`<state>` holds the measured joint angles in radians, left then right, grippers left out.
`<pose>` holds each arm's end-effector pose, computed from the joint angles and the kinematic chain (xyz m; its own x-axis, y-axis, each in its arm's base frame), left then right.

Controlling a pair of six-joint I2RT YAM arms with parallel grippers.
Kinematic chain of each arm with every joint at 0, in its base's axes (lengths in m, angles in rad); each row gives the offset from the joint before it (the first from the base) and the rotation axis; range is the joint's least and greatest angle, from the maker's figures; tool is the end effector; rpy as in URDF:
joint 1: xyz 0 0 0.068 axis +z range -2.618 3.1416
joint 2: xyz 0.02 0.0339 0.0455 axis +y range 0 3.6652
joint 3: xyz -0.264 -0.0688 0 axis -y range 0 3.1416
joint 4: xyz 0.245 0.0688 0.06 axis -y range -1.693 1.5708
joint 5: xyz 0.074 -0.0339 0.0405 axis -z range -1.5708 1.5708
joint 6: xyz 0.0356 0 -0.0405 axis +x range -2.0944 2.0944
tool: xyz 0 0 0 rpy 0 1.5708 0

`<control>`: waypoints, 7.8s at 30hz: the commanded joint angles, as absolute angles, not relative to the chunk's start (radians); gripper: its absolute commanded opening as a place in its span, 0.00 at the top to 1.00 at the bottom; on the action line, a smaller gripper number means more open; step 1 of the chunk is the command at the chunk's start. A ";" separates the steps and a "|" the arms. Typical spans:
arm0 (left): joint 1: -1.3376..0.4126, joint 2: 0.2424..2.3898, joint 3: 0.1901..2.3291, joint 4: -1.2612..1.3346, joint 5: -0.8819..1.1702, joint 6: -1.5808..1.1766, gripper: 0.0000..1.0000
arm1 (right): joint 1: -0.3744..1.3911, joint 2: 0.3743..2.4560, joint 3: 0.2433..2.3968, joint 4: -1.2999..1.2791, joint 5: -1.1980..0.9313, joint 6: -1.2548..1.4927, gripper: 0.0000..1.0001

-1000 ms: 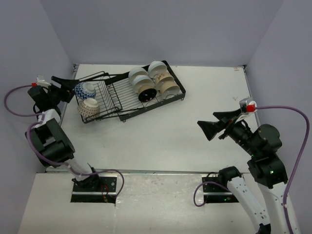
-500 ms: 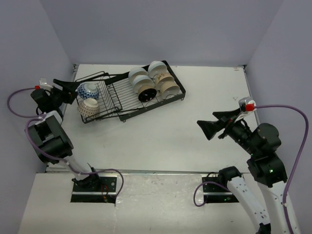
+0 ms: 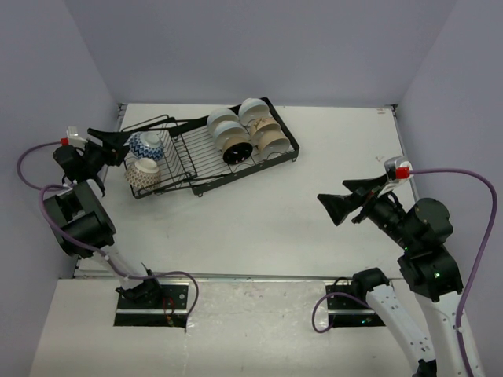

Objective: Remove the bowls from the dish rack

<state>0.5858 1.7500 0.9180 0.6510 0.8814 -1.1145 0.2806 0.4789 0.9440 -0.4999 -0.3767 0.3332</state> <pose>0.3247 0.1825 0.2152 -0.3182 -0.8964 -0.3087 -0.0109 0.3291 -0.9442 0.0779 0.0361 0.3949 -0.2314 0.2498 -0.9402 -0.5662 0.7513 0.3390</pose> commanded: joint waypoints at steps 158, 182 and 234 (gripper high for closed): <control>-0.468 1.051 1.310 -0.612 -0.631 -0.542 0.00 | 0.287 0.503 0.985 -0.569 0.106 0.314 0.01; 0.624 0.983 0.812 -0.311 0.489 -0.844 0.00 | 0.285 0.529 0.973 -0.555 -0.051 0.307 0.01; 0.641 0.851 0.664 -0.154 0.462 -1.097 0.00 | 0.285 0.491 0.951 -0.534 -0.135 0.308 0.01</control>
<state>0.6346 0.8516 0.6582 -0.2092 0.4953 -1.0695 0.2825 0.4957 0.9569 -0.5655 -0.1181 0.3202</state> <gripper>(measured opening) 0.997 0.987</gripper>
